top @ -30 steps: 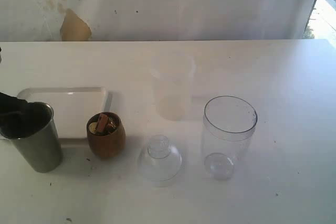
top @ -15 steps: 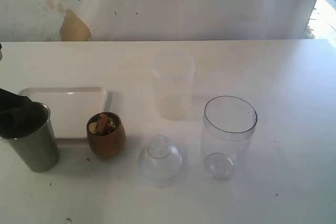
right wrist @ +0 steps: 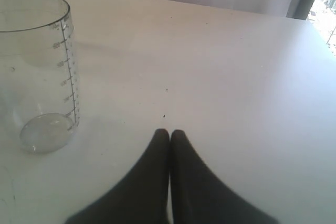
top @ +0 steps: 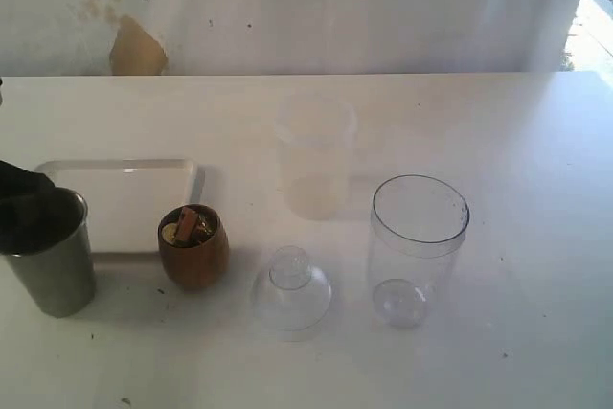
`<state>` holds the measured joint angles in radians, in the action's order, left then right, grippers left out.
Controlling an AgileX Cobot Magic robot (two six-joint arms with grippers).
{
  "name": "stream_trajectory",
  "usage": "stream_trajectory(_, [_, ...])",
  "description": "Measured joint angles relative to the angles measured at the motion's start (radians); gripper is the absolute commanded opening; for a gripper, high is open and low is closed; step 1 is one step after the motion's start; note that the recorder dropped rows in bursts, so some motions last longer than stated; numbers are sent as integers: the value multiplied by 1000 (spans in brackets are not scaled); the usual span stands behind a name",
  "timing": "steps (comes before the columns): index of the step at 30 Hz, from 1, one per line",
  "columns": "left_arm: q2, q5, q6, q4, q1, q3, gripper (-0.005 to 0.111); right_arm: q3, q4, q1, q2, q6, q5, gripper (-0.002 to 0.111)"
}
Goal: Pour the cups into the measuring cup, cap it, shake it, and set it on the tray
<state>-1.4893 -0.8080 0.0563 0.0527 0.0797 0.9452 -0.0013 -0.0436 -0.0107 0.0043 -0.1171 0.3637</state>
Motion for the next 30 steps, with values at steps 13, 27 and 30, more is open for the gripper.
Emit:
stream_trajectory(13, [-20,-37,-12,-39,0,46,0,0,0,0,0,0,0,0])
stream_trajectory(27, [-27,-21,67,47,-119,9,0,0,0,0,0,0,0,0])
stream_trajectory(30, [-27,-19,74,47,-119,9,1,0,0,0,0,0,0,0])
